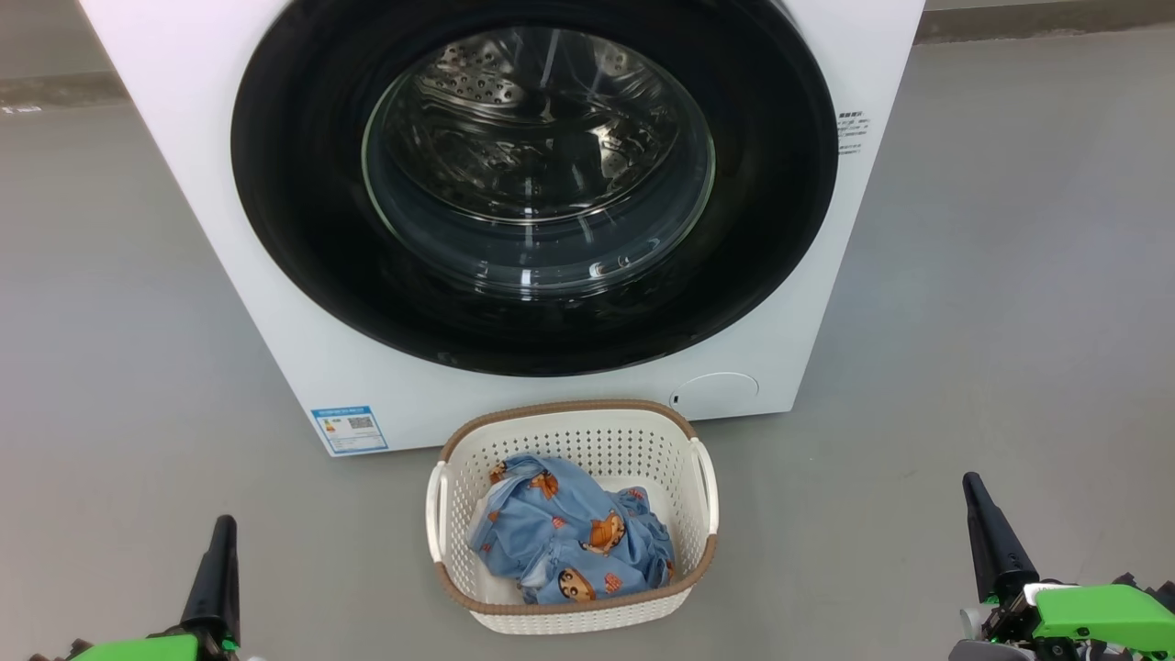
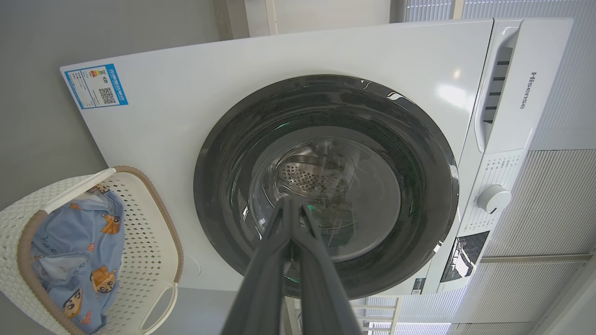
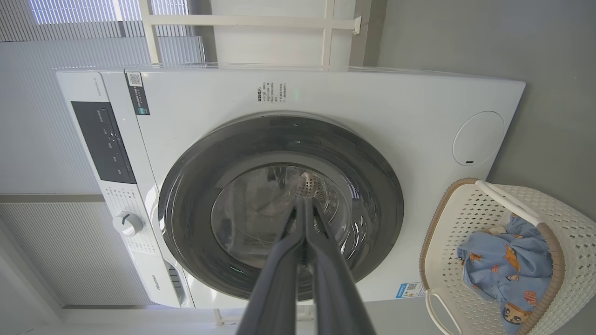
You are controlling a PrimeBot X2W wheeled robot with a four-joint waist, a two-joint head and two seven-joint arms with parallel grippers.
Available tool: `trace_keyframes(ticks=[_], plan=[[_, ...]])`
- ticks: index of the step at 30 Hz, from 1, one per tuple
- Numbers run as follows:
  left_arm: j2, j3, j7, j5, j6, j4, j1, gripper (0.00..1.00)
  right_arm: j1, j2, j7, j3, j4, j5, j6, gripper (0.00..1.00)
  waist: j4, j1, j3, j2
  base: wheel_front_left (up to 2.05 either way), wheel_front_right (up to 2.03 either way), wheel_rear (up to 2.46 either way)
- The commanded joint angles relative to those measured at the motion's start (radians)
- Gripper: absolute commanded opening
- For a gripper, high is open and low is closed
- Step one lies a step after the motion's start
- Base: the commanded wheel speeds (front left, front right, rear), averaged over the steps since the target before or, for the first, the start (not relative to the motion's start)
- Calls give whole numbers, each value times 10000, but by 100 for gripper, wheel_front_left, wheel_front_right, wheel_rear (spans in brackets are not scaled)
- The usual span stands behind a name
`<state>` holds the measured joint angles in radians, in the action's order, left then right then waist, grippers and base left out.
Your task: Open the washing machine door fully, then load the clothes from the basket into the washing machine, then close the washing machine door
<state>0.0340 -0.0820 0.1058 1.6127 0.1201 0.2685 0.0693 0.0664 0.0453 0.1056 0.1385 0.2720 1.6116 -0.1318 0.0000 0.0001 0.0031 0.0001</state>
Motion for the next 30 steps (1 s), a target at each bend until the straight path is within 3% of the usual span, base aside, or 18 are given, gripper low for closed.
trace_keyframes(ticks=[1, 30], plan=[[164, -326, 81, -48, 106, -236, 388, 0, 416, 49, 86, -236, -272, -39, 11, 0, 0, 0, 0, -1, 0, 0, 0], [163, -328, 82, -49, 106, -236, 388, 0, 416, 49, 82, -241, -272, -35, 11, 0, 0, 0, 0, -1, 0, 0, 0]])
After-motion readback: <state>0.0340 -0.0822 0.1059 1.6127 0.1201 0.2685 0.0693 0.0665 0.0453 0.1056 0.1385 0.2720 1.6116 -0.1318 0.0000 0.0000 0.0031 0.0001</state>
